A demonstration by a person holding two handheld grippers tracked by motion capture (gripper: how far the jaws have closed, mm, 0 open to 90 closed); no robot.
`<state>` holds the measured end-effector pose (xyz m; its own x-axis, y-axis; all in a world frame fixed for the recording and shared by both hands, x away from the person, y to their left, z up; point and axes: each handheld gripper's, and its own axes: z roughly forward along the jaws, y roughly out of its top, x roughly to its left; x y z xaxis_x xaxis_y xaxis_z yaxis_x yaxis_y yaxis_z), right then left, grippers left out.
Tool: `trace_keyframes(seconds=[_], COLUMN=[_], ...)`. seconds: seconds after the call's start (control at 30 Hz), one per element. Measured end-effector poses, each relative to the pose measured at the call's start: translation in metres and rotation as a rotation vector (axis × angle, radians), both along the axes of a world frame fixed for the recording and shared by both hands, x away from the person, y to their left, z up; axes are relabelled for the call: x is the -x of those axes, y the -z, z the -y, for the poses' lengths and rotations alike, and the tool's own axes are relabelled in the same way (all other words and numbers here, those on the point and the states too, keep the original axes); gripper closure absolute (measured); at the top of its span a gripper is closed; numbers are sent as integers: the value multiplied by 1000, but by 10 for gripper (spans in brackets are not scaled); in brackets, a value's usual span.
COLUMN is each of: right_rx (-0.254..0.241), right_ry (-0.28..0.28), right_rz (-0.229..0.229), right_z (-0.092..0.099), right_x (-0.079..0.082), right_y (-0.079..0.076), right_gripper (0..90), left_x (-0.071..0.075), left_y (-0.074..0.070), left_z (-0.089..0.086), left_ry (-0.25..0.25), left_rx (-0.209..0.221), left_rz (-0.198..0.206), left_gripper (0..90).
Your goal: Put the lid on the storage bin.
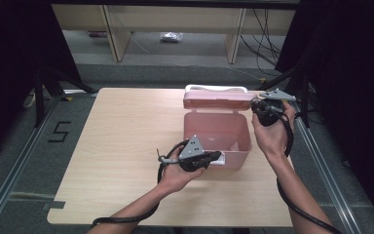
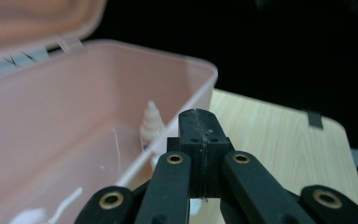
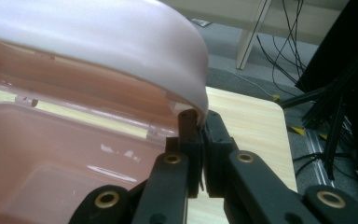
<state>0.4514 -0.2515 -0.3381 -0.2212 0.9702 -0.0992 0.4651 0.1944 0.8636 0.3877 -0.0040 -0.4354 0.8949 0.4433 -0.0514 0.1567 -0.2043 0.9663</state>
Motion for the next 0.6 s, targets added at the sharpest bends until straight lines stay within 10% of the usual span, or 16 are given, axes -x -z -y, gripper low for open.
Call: trace_keyframes(seconds=[0.6], right_rx=[-8], right_ry=[14], right_rz=[-16], right_z=[0], right_x=[18], right_y=[10], right_gripper=[882], left_x=[-29], left_y=[-30], left_z=[-45], left_ry=[-171], left_rx=[67], left_rz=[-5], left_gripper=[900])
